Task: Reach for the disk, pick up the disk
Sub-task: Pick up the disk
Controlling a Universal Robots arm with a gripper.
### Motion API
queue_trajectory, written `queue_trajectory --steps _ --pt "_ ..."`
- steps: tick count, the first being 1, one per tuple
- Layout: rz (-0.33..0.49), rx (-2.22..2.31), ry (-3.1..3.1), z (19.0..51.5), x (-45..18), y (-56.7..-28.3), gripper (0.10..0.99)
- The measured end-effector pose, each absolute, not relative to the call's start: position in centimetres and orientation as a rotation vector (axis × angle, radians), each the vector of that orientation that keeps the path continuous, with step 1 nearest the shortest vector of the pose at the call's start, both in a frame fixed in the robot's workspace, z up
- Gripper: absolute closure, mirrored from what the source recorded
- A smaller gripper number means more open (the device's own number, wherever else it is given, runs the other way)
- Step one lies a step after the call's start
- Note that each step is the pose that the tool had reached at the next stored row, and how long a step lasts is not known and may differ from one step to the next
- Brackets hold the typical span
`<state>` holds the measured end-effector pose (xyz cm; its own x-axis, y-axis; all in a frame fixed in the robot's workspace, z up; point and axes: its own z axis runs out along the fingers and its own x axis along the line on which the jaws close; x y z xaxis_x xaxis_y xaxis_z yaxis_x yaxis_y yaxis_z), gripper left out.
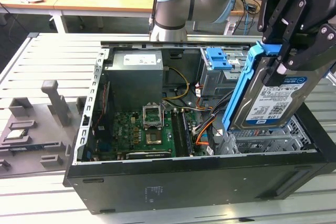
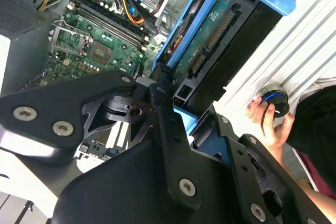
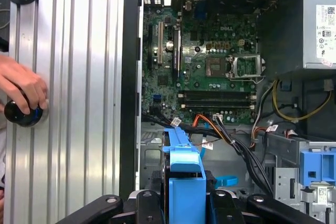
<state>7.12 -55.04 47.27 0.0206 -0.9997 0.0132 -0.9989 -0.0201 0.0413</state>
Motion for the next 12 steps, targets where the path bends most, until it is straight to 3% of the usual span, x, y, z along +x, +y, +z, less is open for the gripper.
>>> queue_trajectory --steps 12 --pt "-0.023 2.212 -2.168 46.0 8.7 -54.8 0.718"
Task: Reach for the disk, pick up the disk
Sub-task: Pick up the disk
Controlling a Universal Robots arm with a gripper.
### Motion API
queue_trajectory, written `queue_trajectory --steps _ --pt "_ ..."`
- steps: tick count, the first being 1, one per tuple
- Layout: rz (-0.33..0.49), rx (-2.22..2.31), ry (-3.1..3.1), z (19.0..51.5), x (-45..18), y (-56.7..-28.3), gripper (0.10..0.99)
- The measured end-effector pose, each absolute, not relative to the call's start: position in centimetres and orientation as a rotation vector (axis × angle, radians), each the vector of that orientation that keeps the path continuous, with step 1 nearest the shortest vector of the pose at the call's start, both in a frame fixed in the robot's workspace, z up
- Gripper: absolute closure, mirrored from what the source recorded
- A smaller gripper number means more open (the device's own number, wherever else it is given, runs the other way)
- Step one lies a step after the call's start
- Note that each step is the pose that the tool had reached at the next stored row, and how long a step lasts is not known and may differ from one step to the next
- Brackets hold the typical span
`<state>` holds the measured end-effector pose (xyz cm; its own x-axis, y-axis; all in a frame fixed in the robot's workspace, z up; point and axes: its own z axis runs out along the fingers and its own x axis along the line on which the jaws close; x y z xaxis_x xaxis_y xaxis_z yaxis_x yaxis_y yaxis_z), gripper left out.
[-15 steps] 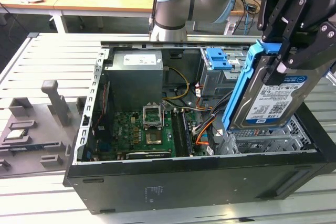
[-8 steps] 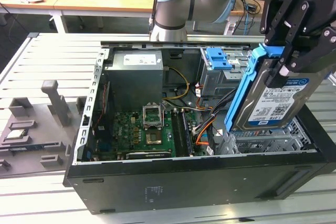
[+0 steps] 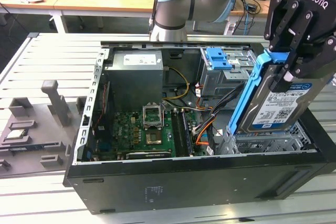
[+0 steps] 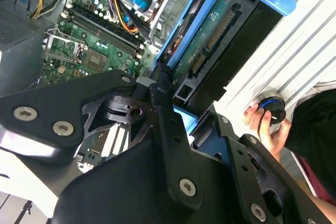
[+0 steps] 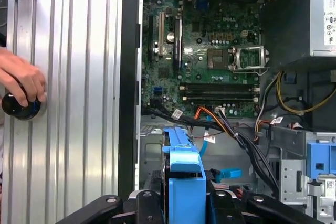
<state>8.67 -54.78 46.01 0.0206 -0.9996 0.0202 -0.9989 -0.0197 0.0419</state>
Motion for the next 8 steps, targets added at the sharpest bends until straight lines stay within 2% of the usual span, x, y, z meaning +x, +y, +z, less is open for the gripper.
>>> queue_trajectory --steps 8 --pt "-0.019 2.21 -2.166 45.17 9.72 -53.75 0.718"
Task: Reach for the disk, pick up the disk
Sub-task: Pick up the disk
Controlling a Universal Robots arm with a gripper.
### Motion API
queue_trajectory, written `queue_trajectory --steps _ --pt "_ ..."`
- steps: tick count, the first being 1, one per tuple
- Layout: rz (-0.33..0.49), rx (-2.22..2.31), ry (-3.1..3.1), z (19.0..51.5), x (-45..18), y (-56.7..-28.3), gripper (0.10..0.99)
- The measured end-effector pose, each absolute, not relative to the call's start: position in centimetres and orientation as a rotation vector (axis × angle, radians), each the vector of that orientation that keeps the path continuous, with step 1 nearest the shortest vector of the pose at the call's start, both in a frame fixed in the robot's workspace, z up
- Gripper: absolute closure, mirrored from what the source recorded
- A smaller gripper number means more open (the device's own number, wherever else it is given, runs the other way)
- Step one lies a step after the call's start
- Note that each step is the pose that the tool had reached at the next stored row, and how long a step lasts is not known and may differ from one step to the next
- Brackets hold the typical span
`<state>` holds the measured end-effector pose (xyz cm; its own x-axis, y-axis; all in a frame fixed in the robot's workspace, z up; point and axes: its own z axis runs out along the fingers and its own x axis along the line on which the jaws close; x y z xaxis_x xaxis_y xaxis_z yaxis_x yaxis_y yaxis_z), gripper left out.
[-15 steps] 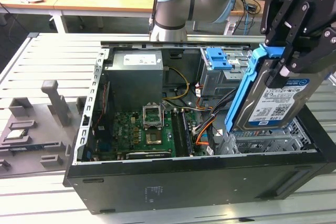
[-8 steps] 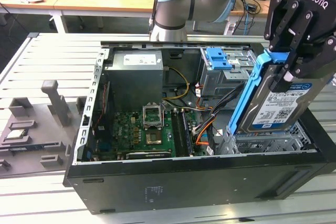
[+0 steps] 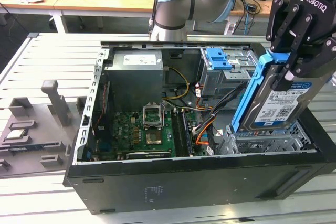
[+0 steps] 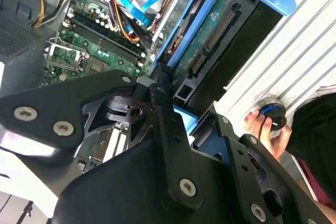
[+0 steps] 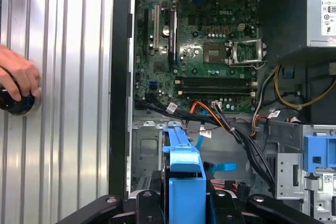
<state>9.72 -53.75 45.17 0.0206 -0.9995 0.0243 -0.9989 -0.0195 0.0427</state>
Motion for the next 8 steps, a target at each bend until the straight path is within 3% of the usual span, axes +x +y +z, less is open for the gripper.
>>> queue_trajectory --steps 8 --pt "-0.017 2.209 -2.165 44.86 9.93 -53.62 0.718"
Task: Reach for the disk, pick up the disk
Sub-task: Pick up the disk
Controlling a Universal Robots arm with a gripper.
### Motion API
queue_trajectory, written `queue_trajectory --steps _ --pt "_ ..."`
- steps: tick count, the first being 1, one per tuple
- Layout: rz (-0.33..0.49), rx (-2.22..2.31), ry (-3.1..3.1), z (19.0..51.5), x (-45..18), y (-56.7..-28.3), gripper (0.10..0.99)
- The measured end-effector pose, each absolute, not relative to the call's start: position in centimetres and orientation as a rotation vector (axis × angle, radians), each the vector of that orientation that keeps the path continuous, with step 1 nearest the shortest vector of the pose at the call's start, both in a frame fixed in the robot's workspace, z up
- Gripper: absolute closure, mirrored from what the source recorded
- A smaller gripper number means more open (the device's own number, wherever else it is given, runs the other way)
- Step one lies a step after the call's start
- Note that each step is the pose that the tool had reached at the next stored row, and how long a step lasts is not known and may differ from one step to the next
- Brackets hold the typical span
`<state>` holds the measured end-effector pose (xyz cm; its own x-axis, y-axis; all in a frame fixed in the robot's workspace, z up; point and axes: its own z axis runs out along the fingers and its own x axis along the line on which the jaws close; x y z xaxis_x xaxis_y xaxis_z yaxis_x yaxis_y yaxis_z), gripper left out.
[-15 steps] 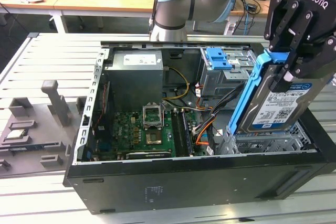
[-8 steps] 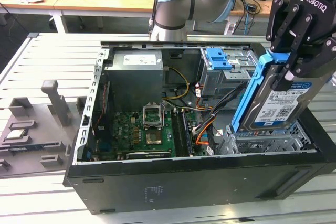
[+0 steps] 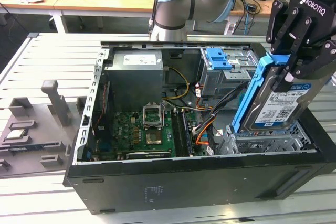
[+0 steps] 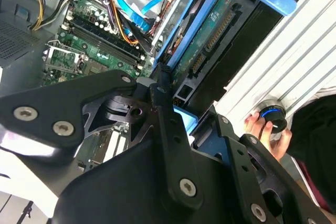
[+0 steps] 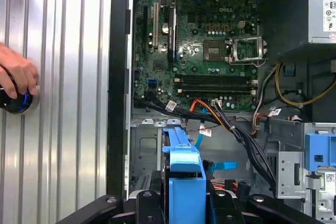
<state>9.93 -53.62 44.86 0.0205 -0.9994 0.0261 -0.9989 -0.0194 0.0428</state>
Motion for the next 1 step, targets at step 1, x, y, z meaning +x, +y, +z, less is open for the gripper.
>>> queue_trajectory --steps 1 --pt "-0.017 2.209 -2.165 44.86 9.93 -53.62 0.718"
